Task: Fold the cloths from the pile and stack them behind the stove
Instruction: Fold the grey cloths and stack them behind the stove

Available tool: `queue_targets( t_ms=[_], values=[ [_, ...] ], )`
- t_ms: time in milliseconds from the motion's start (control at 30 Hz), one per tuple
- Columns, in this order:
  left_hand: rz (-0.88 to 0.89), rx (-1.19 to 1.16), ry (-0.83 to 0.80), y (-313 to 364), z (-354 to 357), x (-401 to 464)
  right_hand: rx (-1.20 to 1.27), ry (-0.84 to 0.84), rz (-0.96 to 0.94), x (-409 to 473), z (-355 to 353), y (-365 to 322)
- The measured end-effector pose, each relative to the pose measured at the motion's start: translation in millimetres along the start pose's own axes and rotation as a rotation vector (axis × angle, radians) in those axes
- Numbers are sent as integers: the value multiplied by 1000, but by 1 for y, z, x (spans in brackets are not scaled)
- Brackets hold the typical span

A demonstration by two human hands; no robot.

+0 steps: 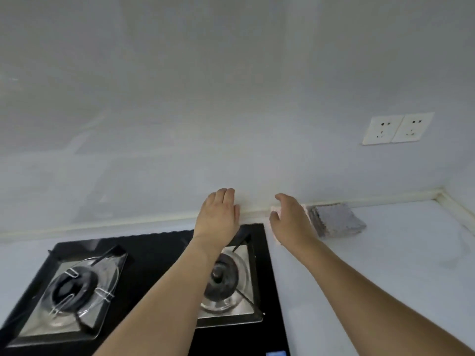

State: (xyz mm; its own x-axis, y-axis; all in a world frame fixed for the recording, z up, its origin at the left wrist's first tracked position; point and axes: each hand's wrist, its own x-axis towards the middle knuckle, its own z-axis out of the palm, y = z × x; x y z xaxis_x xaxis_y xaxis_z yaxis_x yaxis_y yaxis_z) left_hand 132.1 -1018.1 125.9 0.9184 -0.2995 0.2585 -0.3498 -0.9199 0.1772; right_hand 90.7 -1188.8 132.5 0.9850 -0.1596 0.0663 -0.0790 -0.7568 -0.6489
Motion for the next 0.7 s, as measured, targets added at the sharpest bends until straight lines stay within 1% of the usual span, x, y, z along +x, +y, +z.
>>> queue_targets(
  t_ms=[167, 400, 533, 700],
  values=[
    [-47, 56, 12, -101, -51, -42, -16, -46, -107, -25, 50, -101],
    [-149, 80, 36, -195, -98, -90, -60, -127, -213, -37, 102, -189],
    [-162, 78, 38, -250, -117, -120, -54, -146, -236, -51, 137, -237],
    [-192, 57, 51, -342, -146, -152, -57, -143, -257, -65, 196, -315]
  ],
)
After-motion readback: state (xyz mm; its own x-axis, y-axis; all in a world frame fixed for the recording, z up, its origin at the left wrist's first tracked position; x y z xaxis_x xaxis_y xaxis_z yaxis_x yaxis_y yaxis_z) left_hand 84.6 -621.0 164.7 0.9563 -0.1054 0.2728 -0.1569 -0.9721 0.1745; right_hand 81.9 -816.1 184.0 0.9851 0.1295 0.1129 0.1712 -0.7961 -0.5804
